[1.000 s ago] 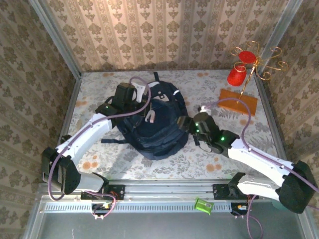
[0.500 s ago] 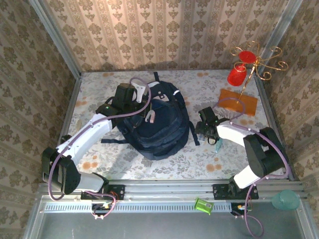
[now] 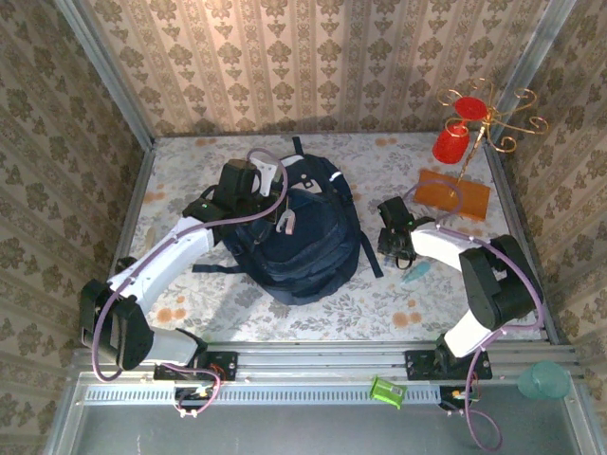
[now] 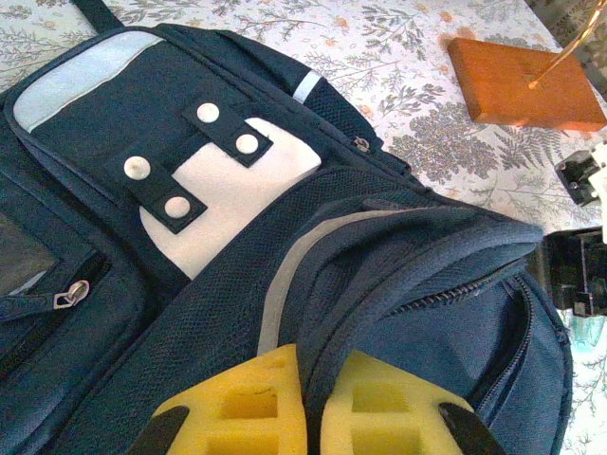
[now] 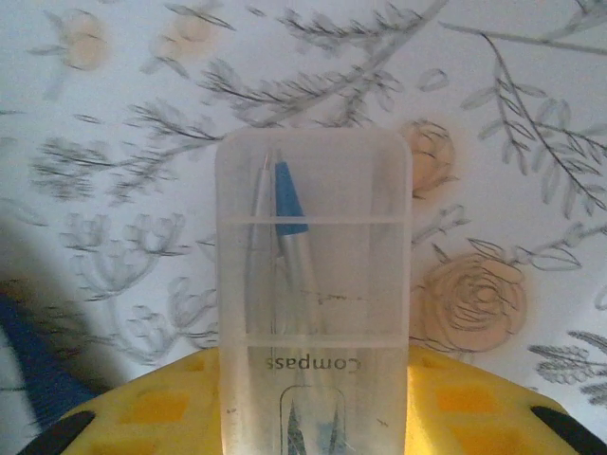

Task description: Pack the student bag

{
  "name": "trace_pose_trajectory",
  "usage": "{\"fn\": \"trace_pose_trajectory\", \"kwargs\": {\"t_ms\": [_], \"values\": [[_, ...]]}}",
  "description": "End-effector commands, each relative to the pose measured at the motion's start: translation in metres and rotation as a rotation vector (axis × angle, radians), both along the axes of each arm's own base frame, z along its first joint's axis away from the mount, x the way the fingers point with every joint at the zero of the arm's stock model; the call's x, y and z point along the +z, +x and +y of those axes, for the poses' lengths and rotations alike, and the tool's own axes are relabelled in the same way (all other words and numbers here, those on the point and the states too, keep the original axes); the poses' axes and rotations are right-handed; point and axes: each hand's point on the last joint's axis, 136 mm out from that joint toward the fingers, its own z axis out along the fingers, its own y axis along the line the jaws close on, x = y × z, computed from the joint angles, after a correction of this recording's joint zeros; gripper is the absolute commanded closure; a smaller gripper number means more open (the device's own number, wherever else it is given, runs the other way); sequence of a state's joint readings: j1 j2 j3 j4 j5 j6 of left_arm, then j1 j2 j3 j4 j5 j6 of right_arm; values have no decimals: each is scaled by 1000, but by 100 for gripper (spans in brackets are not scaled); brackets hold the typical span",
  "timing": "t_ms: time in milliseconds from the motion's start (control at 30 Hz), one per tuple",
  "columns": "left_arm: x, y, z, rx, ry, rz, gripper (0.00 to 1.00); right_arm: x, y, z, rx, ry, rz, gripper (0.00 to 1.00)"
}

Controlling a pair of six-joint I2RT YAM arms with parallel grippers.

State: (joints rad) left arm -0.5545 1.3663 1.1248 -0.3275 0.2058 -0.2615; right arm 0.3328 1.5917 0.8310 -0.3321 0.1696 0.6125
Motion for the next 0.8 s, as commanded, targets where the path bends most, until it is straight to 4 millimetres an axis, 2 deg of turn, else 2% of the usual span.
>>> {"fn": "trace_pose_trajectory", "kwargs": {"t_ms": [0, 67, 167, 267, 367, 467, 567, 633, 767], "values": [[26, 12, 2, 30, -51, -104, 100, 50, 17, 28, 68, 156, -179, 65], [27, 11, 2, 31, -61, -104, 100, 88, 14, 50, 110, 261, -307, 66], [29, 11, 1, 32, -72, -104, 100, 134, 5, 85, 172, 388, -447, 66], [31, 9, 0, 31, -89, -112, 100, 159, -6, 137, 250, 531, -489, 66], [34, 9, -1, 36, -109, -124, 100, 171, -11, 188, 313, 629, -485, 66], [35, 9, -1, 38, -109, -123, 100, 175, -9, 230, 365, 692, -458, 66], [36, 9, -2, 37, -109, -122, 100, 161, 1, 249, 337, 704, -405, 66], [34, 8, -2, 34, -109, -120, 100, 150, 10, 248, 264, 694, -382, 66], [37, 6, -3, 29, -110, -129, 100, 133, 31, 232, 38, 742, -419, 59]]}}
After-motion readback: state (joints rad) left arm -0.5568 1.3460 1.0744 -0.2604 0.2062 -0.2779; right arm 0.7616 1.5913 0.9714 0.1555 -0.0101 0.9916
